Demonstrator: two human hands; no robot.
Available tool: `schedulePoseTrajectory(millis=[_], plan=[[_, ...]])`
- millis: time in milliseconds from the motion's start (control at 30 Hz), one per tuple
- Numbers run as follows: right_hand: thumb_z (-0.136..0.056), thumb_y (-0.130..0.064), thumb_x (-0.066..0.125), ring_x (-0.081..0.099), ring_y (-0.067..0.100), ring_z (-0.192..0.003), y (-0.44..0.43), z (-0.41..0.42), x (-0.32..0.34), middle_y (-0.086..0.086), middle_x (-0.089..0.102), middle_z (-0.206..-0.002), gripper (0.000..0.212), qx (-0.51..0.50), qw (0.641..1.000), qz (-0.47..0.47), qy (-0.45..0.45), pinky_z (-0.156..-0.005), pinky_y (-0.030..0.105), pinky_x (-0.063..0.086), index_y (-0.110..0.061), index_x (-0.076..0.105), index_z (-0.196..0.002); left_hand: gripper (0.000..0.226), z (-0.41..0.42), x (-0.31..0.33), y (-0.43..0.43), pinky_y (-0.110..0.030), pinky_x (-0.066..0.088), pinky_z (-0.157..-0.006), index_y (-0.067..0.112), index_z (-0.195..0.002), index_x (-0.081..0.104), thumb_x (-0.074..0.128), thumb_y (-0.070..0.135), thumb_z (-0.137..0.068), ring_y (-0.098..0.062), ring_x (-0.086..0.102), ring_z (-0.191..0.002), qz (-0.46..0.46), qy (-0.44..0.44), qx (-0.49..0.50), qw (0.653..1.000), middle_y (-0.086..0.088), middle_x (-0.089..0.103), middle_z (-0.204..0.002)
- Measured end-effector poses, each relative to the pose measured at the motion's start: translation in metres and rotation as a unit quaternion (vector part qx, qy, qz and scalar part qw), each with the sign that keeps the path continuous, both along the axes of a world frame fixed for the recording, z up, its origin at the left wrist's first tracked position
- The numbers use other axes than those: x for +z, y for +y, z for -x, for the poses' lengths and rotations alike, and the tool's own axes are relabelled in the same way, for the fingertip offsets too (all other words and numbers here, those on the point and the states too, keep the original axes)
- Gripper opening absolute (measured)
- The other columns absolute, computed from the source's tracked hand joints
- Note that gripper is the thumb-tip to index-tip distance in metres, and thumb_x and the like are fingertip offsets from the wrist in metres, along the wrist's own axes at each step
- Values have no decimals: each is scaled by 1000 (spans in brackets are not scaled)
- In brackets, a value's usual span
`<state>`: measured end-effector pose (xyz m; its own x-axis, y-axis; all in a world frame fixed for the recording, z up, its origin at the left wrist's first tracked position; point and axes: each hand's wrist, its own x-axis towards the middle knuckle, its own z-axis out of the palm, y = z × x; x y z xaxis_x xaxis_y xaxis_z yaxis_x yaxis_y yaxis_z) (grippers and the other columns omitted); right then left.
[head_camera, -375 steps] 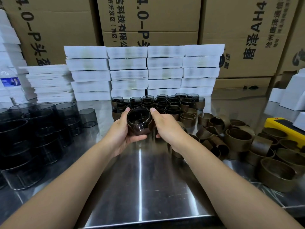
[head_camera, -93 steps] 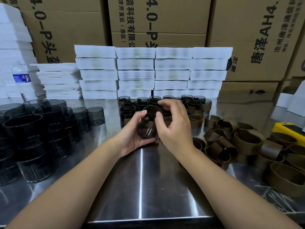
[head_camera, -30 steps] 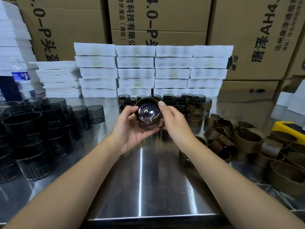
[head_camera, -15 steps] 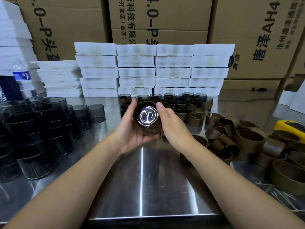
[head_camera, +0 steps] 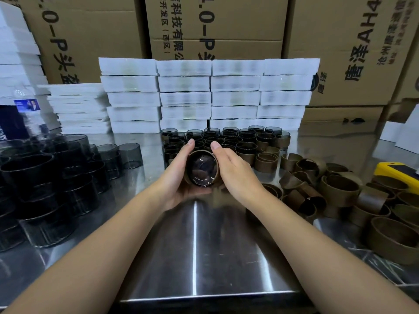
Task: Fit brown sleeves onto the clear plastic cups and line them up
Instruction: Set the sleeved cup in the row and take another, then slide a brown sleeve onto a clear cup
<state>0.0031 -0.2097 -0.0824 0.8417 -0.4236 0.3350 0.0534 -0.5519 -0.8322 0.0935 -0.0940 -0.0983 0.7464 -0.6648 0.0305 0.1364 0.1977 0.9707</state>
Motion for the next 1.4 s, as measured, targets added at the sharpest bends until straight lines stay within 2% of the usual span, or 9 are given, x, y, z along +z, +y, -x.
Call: schedulePoseTrajectory(millis=[267, 400, 600, 767, 900, 1033, 1133, 1233, 1400], plan=[[-87, -70, 30, 50, 1, -87, -2, -1, -1, -21, 55, -85, 49, 10, 1000, 10, -6, -68, 7, 27, -32, 59, -96, 49, -1, 0, 0, -38, 57, -63, 25, -103, 70, 51, 66, -86, -17, 74, -84, 2, -1, 7, 1000, -3, 76, -95], [-83, -73, 30, 51, -7, -80, -2, 0, -1, -19, 58, -80, 45, 8, 1000, 16, -24, -67, 12, 32, -36, 56, -83, 52, 1, 1, -1, -37, 57, -60, 23, -108, 67, 52, 67, -84, -16, 74, -81, 10, -5, 19, 1000, -1, 76, -91], [-84, -72, 34, 57, 4, -75, -4, -2, -3, -11, 59, -70, 47, -8, 999, 38, -32, -66, 23, 41, -32, 55, -73, 59, 2, 3, 0, -38, 57, -63, 20, -112, 67, 50, 68, -83, -19, 73, -84, -9, -16, 31, 999, -5, 75, -97], [-89, -63, 38, 51, 6, -64, -6, -3, -6, -10, 52, -61, 40, -4, 997, 69, -45, -61, 27, 38, -31, 47, -67, 71, 5, 6, 1, -33, 56, -57, 17, -104, 70, 62, 70, -59, -22, 74, -83, -30, -27, 35, 999, -10, 75, -96], [-91, -60, 41, 51, 4, -62, -7, -5, -6, -11, 52, -59, 38, 0, 997, 70, -45, -59, 22, 38, -31, 51, -69, 75, 3, 6, 3, -31, 55, -56, 17, -104, 73, 65, 72, -53, -25, 73, -87, -41, -26, 22, 999, -12, 75, -100], [-94, -55, 42, 45, 6, -49, -6, -6, -4, -12, 38, -40, 58, 12, 997, 62, -52, -55, 23, 40, -27, 40, -43, 69, 1, 7, 3, -30, 55, -55, 19, -96, 75, 65, 73, -53, -22, 73, -84, -46, -29, 17, 998, -11, 75, -99], [-95, -52, 44, 52, 15, -51, -5, -4, -2, -10, 33, -39, 61, 38, 997, 29, -53, -57, 31, 51, -24, 45, -40, 68, 1, 8, 5, -28, 54, -53, 20, -99, 74, 65, 71, -55, -20, 73, -80, -47, -26, 19, 998, -10, 75, -96], [-95, -51, 45, 63, 36, -70, -3, -3, 0, -1, 40, -50, 59, 40, 997, 30, -54, -75, 49, 54, -13, 49, -51, 70, 2, 9, 7, -29, 54, -52, 20, -104, 72, 64, 70, -55, -19, 73, -79, -46, -28, 20, 998, -9, 75, -96], [-96, -47, 45, 65, 35, -69, -3, 0, 3, 2, 42, -50, 59, 28, 997, 43, -56, -74, 47, 53, -18, 42, -45, 64, 3, 10, 6, -28, 53, -50, 19, -104, 71, 62, 64, -60, -16, 72, -74, -36, -23, 23, 999, -6, 75, -92]])
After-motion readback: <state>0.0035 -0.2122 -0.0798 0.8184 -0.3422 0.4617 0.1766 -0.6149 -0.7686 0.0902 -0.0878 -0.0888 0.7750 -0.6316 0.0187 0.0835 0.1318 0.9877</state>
